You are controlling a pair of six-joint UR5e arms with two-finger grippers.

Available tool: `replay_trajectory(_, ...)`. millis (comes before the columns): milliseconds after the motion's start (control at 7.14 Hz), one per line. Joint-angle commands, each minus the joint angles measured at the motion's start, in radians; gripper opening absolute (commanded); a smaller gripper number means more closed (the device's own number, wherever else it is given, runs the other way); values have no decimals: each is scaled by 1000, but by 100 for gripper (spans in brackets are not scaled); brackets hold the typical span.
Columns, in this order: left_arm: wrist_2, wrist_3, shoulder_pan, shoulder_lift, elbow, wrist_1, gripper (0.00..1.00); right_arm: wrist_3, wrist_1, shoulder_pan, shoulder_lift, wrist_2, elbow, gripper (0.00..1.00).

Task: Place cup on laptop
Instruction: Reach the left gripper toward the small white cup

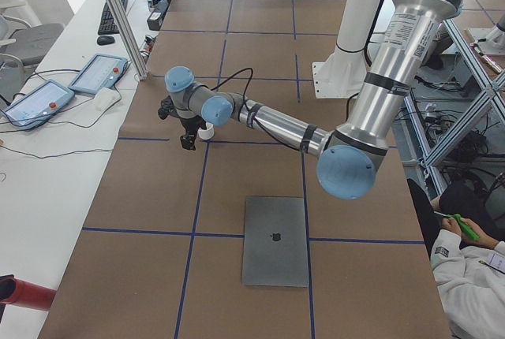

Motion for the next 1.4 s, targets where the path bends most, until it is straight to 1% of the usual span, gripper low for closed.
replay_trajectory(0, 165, -107, 125, -134, 69, -28, 99, 0, 0, 0, 1, 0, 0, 100)
replay_trajectory(140, 166, -110, 133, -154, 127, -115, 98, 0, -1, 0, 1, 0, 0, 100)
replay_trajectory(280, 166, -170, 139, -221, 248, -203, 98, 0, 0, 0, 0, 0, 0, 100)
replay_trajectory(420, 166, -179, 150, -255, 313, -234, 97, 0, 0, 0, 0, 0, 0, 100)
replay_trajectory(560, 166, -188, 151, -265, 334, -236, 96, 0, -1, 0, 0, 0, 0, 100)
replay_trajectory(700, 166, -190, 162, -291, 379, -234, 96, 0, 0, 0, 0, 0, 0, 100)
replay_trajectory(840, 166, -190, 180, -288, 384, -234, 95, 0, 0, 0, 1, 0, 0, 100)
replay_trajectory(1120, 166, -189, 203, -286, 399, -236, 89, 0, 0, 0, 0, 0, 0, 100)
replay_trajectory(1260, 166, -187, 203, -288, 404, -236, 83, 0, 0, 0, 0, 0, 0, 100)
